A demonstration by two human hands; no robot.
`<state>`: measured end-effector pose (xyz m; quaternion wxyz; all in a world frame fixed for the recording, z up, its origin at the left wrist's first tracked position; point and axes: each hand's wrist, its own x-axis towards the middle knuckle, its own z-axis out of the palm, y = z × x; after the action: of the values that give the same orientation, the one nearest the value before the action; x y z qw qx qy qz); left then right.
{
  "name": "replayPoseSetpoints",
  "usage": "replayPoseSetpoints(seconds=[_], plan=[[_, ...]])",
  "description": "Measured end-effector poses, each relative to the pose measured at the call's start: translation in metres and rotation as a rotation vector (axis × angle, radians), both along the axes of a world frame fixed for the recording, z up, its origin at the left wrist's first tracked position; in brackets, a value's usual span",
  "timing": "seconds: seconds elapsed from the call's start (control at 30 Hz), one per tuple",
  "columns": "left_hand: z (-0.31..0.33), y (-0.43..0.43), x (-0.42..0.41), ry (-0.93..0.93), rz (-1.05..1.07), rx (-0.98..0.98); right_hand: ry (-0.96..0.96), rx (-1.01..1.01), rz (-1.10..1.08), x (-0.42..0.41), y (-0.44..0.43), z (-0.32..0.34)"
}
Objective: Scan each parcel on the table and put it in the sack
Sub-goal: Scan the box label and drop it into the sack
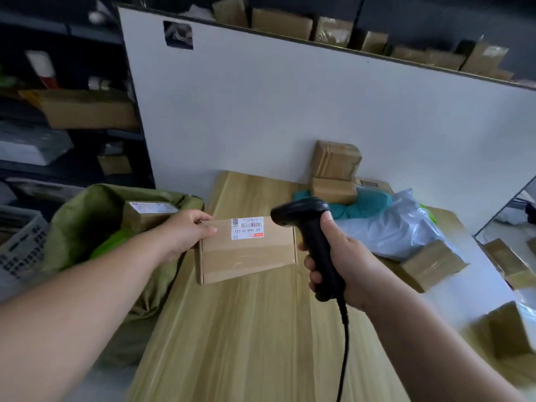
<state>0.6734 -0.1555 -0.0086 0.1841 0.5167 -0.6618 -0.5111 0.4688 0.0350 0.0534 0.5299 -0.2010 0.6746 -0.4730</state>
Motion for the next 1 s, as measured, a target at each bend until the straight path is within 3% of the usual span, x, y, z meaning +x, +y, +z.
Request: replayPoseSetpoints(seconds=[0.33,0.47,0.7,1.0], plan=[[0.008,-0.014,0.067,0.007,0.066,-0.093,0.059,0.007,0.059,0.062,-0.031,0.014],[0.014,-0.024,0.09,0.024,0.222,-0.136,0.065,-0.019,0.058,0.076,-0.042,0.013],[0.028,-0.039,0.156,-0.23,0.683,-0.597,0.041,-0.014,0.116,0.104,-0.071,0.007],[-0.02,-0.043,0.17,-0.559,0.59,-0.574,0.06,0.048,0.212,0.119,-0.097,-0.014]])
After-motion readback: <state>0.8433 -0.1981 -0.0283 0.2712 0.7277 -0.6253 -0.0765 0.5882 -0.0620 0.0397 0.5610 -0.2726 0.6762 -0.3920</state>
